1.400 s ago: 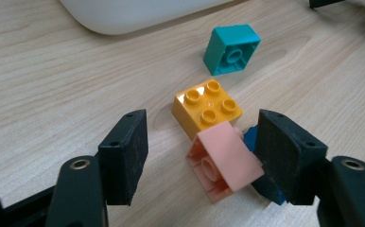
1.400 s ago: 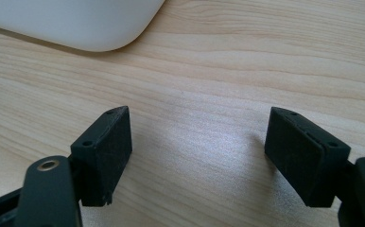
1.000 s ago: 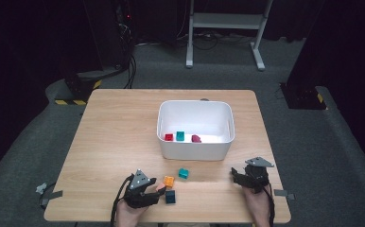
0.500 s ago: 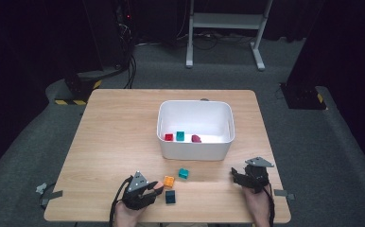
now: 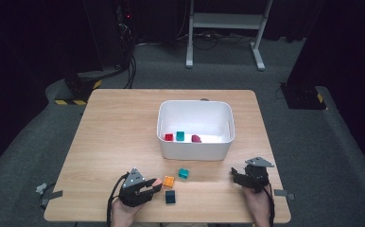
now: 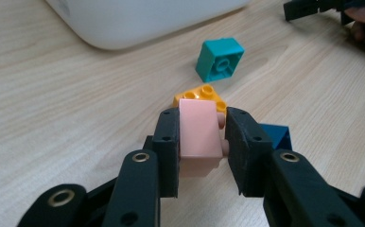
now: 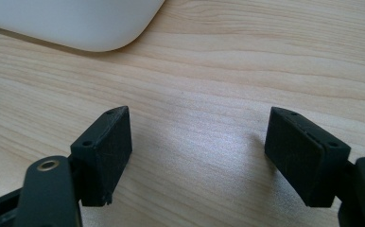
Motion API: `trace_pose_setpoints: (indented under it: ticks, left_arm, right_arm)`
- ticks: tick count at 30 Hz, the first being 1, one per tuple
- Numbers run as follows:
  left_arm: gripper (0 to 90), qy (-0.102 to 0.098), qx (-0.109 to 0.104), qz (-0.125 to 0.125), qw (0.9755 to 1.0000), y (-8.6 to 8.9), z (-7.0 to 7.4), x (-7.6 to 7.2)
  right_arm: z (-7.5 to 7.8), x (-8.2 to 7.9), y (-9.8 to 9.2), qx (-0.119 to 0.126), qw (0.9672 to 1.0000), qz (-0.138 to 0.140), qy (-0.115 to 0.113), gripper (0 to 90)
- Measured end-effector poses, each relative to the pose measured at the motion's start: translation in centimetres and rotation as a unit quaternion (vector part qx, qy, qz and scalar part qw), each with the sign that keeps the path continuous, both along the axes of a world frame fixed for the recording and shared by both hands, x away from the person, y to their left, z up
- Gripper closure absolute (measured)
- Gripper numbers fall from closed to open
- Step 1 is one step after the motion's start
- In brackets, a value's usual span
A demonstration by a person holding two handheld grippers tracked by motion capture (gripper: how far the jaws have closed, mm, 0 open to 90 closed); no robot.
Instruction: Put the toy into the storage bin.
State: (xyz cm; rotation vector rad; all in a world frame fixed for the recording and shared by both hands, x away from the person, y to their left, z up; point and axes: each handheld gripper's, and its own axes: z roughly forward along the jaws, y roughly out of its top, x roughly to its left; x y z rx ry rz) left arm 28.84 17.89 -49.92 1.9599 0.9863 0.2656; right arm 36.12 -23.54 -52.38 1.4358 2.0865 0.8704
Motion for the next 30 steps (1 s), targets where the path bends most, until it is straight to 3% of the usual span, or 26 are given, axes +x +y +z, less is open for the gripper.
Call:
trace_pose_setpoints:
  ticks: [11, 20, 24, 30]
  left_arm:
    - [66.6, -0.004, -0.025, -0.009, 0.9997, 1.0, 2.6, 1.6]
    - [66.7, -0.005, -0.056, -0.006, 0.9984, 1.7, 5.4, 3.4]
    - [66.7, -0.012, -0.048, -0.011, 0.9987, 1.5, 6.6, 4.0]
    - [66.7, -0.023, -0.061, -0.011, 0.9978, 1.6, 8.7, 5.1]
  right_arm:
    - [0.0, 0.0, 0.0, 0.0, 1.0, 0.0, 0.0, 23.6]
    - [0.0, 0.0, 0.0, 0.0, 1.0, 0.0, 0.0, 23.6]
    - [0.0, 0.0, 0.0, 0.0, 1.0, 0.0, -0.001, 23.6]
    - [0.0, 0.0, 0.0, 0.0, 1.0, 0.0, -0.001, 23.6]
